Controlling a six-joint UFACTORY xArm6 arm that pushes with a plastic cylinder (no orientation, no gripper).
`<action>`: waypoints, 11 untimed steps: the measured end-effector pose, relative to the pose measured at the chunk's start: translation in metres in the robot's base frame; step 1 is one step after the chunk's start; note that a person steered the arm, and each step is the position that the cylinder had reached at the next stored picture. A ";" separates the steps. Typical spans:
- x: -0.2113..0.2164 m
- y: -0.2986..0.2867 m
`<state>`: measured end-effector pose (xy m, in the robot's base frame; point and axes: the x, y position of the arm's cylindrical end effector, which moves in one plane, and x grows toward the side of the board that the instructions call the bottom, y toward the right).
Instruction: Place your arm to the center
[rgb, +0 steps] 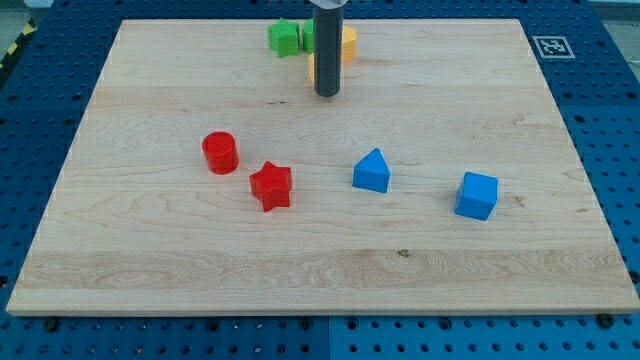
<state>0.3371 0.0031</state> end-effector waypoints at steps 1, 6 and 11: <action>-0.011 0.000; 0.082 0.014; 0.089 0.014</action>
